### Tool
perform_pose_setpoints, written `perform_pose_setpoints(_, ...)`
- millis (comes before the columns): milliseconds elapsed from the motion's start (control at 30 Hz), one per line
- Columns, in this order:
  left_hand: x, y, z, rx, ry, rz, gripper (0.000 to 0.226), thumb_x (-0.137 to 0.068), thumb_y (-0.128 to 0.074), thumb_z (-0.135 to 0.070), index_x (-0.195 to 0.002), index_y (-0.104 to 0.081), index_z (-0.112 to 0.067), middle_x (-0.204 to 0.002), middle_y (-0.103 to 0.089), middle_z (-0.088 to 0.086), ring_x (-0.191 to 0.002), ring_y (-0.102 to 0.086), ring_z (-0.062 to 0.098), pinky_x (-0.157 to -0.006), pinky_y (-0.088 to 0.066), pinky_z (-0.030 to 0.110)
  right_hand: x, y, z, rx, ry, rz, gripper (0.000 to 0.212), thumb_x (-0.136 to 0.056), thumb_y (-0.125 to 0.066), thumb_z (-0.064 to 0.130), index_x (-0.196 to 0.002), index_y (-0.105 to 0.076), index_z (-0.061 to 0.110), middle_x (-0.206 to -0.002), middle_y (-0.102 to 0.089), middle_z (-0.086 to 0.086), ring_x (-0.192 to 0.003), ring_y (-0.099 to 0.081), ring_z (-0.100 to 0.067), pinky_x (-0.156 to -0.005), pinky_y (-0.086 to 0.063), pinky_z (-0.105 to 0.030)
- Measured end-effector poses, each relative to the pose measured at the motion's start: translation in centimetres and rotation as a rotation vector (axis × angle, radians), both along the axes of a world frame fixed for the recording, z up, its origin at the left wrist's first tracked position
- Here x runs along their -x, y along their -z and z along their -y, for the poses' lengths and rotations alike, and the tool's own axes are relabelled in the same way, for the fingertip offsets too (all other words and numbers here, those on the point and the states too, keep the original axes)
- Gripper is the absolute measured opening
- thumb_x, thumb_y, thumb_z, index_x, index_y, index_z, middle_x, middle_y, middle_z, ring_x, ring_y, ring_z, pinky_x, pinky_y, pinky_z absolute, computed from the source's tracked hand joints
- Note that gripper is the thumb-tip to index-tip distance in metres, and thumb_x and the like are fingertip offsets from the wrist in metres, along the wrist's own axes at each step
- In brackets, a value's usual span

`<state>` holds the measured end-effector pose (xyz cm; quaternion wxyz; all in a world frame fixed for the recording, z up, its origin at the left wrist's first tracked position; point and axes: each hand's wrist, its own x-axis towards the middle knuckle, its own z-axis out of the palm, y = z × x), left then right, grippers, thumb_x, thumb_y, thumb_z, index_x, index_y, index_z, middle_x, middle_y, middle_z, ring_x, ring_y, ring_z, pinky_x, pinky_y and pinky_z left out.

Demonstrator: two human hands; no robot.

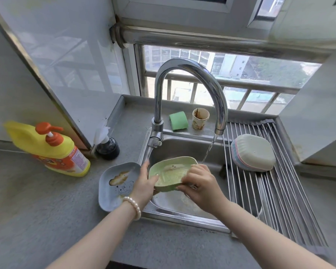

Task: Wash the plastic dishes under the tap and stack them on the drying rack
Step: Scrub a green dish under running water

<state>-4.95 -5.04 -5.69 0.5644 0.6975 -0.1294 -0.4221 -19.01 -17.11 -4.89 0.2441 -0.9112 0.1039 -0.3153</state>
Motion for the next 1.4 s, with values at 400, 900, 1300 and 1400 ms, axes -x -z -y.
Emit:
perform_pose_setpoints(400,1.2,0.7,0.3,0.268,-0.097,-0.300,0.060,-0.057,-0.083,-0.042,-0.100,-0.058,-0.008,-0.094,-0.062,0.014,-0.087,-0.049,0.028,-0.073,-0.040,0.032,-7.9,-2.4,0.5,-0.003,0.363,0.075,0.030,-0.089,-0.049,0.026,-0.066,-0.054,0.008,-0.069,-0.050,-0.004,-0.068,-0.047,-0.025,-0.066,-0.041,-0.040)
perform_pose_setpoints(900,-0.4,-0.3,0.1,0.414,-0.399,-0.783,0.046,-0.096,-0.038,-0.037,-0.124,-0.056,-0.005,-0.116,-0.066,0.016,-0.110,-0.062,0.028,-0.097,-0.047,0.044,-5.9,2.3,-2.2,0.190,-0.035,-0.409,0.068,-0.096,-0.017,0.058,-0.151,-0.022,0.016,-0.158,-0.015,-0.006,-0.146,-0.010,-0.022,-0.118,0.000,-0.039)
perform_pose_setpoints(1300,-0.3,-0.1,0.5,0.441,-0.411,-0.792,0.037,-0.102,-0.028,-0.029,-0.111,-0.060,-0.012,-0.110,-0.066,0.011,-0.105,-0.058,0.023,-0.096,-0.041,0.038,-8.4,0.0,-4.8,0.230,-0.078,-0.507,0.065,-0.095,-0.014,0.048,-0.148,-0.031,0.014,-0.157,-0.022,-0.009,-0.147,-0.010,-0.026,-0.118,0.000,-0.048)
perform_pose_setpoints(1400,-0.8,-0.3,0.4,0.346,-0.451,-0.700,0.042,-0.100,-0.036,-0.034,-0.111,-0.062,-0.003,-0.110,-0.068,0.016,-0.106,-0.062,0.028,-0.090,-0.047,0.039,-5.3,1.9,-4.2,0.319,-0.124,-0.342,0.057,-0.099,-0.028,0.042,-0.145,-0.036,0.010,-0.153,-0.031,-0.010,-0.144,-0.022,-0.028,-0.117,-0.013,-0.045)
